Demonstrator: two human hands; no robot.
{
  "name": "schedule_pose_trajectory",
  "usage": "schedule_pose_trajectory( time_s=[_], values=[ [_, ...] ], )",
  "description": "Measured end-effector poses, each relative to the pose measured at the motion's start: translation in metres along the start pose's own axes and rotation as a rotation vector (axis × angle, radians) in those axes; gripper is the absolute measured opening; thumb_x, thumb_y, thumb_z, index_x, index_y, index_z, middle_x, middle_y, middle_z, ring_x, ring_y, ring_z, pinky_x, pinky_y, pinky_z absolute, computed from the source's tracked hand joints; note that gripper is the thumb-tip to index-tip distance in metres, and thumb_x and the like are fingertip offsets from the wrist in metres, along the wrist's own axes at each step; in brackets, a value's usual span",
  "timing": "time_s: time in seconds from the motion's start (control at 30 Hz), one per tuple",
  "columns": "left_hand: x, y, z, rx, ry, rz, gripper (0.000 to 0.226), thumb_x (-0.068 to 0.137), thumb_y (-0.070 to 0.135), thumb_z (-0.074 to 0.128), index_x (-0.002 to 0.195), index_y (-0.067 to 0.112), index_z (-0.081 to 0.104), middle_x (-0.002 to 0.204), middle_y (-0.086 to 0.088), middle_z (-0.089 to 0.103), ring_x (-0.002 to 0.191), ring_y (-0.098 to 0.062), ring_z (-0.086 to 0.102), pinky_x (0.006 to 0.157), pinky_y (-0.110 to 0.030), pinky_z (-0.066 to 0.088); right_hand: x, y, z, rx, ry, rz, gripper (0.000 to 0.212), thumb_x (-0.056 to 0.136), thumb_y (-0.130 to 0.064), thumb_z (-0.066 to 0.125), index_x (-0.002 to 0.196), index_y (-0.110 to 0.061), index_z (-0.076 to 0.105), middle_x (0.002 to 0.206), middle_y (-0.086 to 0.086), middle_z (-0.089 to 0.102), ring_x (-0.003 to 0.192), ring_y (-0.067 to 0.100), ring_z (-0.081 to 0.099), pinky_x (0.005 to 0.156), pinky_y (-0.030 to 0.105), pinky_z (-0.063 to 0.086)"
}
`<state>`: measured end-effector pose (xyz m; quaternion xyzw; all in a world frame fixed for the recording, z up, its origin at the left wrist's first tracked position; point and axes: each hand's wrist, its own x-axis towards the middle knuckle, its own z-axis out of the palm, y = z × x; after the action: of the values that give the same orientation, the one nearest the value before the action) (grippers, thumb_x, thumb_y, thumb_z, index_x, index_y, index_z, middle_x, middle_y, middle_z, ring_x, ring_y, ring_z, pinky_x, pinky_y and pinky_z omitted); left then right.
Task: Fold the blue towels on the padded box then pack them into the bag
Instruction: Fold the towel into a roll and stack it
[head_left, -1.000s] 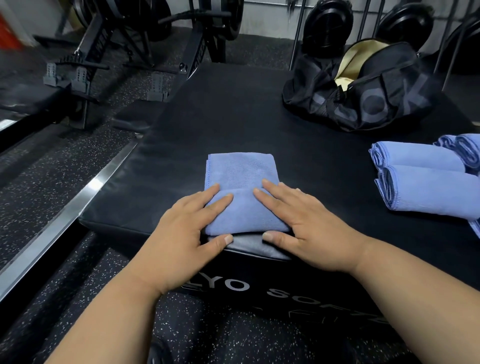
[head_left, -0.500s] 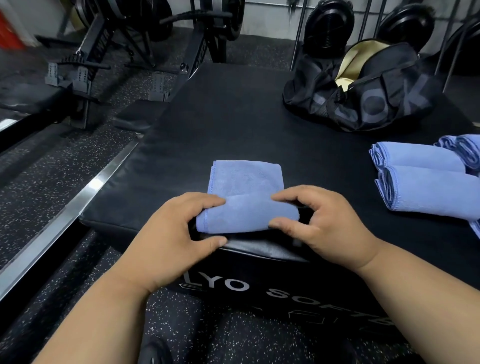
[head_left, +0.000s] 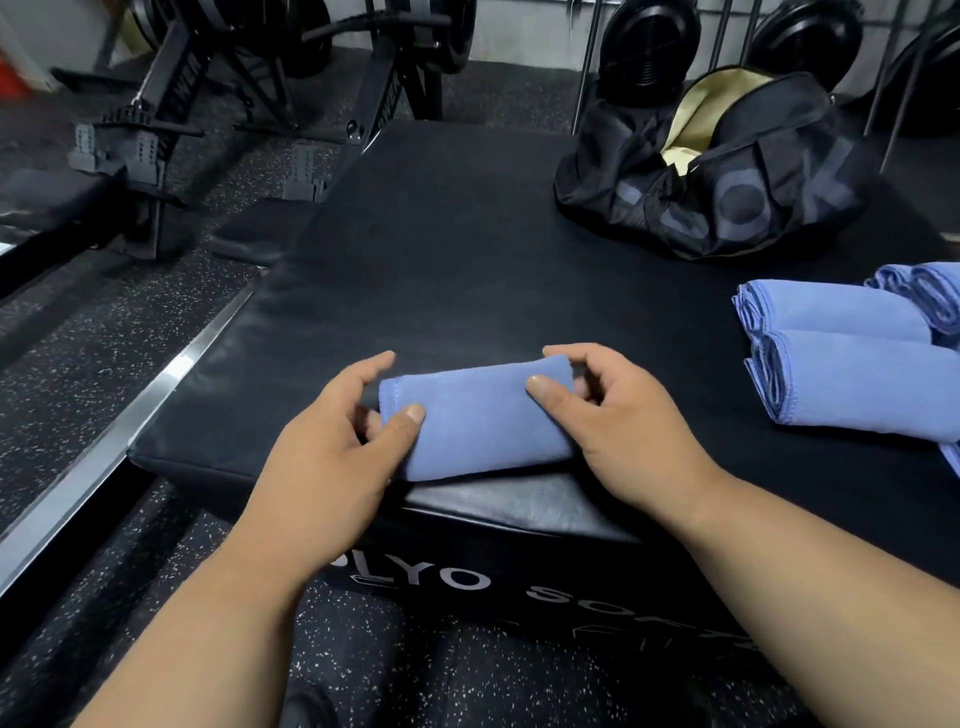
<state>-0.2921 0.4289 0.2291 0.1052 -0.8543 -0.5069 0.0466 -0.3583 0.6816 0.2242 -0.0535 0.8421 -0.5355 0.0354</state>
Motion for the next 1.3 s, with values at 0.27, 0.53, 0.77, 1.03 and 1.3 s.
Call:
schedule_pose_trajectory(
  time_s=[0.27,0.53,0.77,1.03,1.3],
  values=[
    [-0.001,0.013,0.008,0.306,0.103,-0.107,0.020,0.097,0.052,0.057,0.112,0.045,0.068,0.088,0.024,0.071,0.087,0.002,0.064,0.072,-0.024,0.047,0.006,-0.007,0.002,-0.364,-0.049,0.014,0.036,0.092,-0.066,0.059,0.105,-0.034,0.069,0.099,-0.015,0.067,0.092,0.004,0.063,0.088,0.035,0.054],
    [-0.006,0.015,0.018,0.400,0.217,-0.138,0.058,0.092,0.061,0.060,0.140,0.030,0.053,0.115,0.009,0.067,0.104,-0.021,0.064,0.082,-0.036,0.044,0.000,-0.016,-0.003,-0.420,-0.076,0.101,0.045,0.088,-0.067,0.063,0.088,-0.022,0.061,0.097,-0.007,0.061,0.081,0.014,0.062,0.077,0.038,0.054],
    [-0.028,0.026,0.038,0.304,0.151,0.100,0.059,0.094,0.057,0.065,0.147,0.041,0.046,0.128,0.019,0.066,0.116,-0.010,0.063,0.096,-0.036,0.051,-0.016,-0.014,-0.027,-0.125,-0.062,0.108,0.032,0.088,-0.048,0.074,0.092,-0.019,0.060,0.078,-0.005,0.060,0.066,0.011,0.051,0.065,0.031,0.043],
    [-0.050,0.040,0.097,0.464,-0.095,0.339,0.073,0.090,0.067,0.053,0.156,0.038,0.044,0.122,0.017,0.059,0.110,-0.016,0.049,0.104,-0.041,0.045,-0.032,0.013,-0.103,0.008,-0.062,0.153,0.035,0.089,-0.032,0.080,0.117,-0.043,0.062,0.096,-0.003,0.065,0.081,0.015,0.059,0.081,0.033,0.048],
    [-0.068,0.077,0.168,0.417,-0.234,0.393,0.079,0.094,0.062,0.061,0.163,0.036,0.033,0.118,0.018,0.046,0.112,-0.010,0.042,0.105,-0.027,0.040,-0.072,0.035,-0.162,-0.570,0.224,0.040,0.045,0.097,-0.036,0.066,0.141,-0.042,0.059,0.123,-0.008,0.063,0.113,0.017,0.060,0.094,0.033,0.048]
  ],
)
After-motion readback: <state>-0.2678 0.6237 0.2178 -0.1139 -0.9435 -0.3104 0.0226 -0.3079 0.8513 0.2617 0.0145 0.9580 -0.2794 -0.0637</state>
